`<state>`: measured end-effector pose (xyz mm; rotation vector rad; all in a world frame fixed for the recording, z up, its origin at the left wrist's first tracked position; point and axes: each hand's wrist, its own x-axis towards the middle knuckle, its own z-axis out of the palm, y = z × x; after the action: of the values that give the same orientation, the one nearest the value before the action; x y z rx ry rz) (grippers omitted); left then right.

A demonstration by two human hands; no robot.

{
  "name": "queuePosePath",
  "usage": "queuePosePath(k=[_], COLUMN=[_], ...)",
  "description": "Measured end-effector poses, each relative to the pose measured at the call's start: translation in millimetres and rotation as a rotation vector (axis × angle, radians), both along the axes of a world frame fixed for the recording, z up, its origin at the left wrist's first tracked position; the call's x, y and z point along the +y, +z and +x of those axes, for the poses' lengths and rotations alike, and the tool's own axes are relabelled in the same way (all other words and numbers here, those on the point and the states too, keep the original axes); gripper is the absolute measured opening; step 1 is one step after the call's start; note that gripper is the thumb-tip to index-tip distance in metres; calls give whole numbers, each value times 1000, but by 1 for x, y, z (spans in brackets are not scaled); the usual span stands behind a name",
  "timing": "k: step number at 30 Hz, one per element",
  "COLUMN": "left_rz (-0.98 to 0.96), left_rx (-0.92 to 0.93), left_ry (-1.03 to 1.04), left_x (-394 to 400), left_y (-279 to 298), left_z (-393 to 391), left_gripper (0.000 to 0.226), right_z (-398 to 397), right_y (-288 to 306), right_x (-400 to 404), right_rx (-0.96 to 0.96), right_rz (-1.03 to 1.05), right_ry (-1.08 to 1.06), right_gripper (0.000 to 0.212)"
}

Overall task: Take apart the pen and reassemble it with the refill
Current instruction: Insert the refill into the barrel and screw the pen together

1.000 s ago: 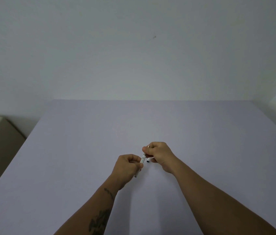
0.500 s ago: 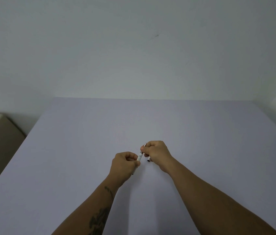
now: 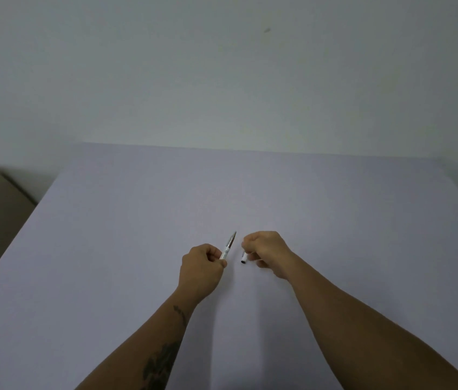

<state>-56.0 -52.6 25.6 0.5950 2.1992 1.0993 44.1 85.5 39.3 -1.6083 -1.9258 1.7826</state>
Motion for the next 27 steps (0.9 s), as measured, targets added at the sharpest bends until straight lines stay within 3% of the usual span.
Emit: queuePosePath(k=[3, 4, 6, 9, 11, 18, 21, 25, 27], left_rz=[-48, -60, -73, -67, -61, -30, -27, -36, -28], left_rx=[-7, -10, -15, -50, -69, -121, -135, -133, -131], left_ry=[-7, -10, -12, -4, 17, 77, 79, 44, 31], left_x=[1, 1, 0, -1, -1, -3, -5, -7, -8], left_y=[-9, -12, -17, -21, -23, -26, -25, -21, -19], left_z=[-4, -5, -6, -6, -5, -3, -2, -1, 0], left_gripper=[5, 5, 7, 13, 14, 14, 14, 16, 17], right_z=[4, 3, -5, -21, -29, -33, -28, -27, -28], right_y=[-22, -26, -33, -45, -52, -60, -56, -37, -21], right_x=[12, 13, 16, 20, 19, 13, 14, 15, 14], right_rx=[-227, -267, -297, -348, -384, -476, -360, 64, 204], right_rz=[204, 248, 257, 279, 307, 399, 310, -6, -24], right_ry=[39, 62, 83, 125, 141, 217, 165, -122, -211], right_gripper=[31, 29, 7, 39, 50, 49, 10, 9, 6])
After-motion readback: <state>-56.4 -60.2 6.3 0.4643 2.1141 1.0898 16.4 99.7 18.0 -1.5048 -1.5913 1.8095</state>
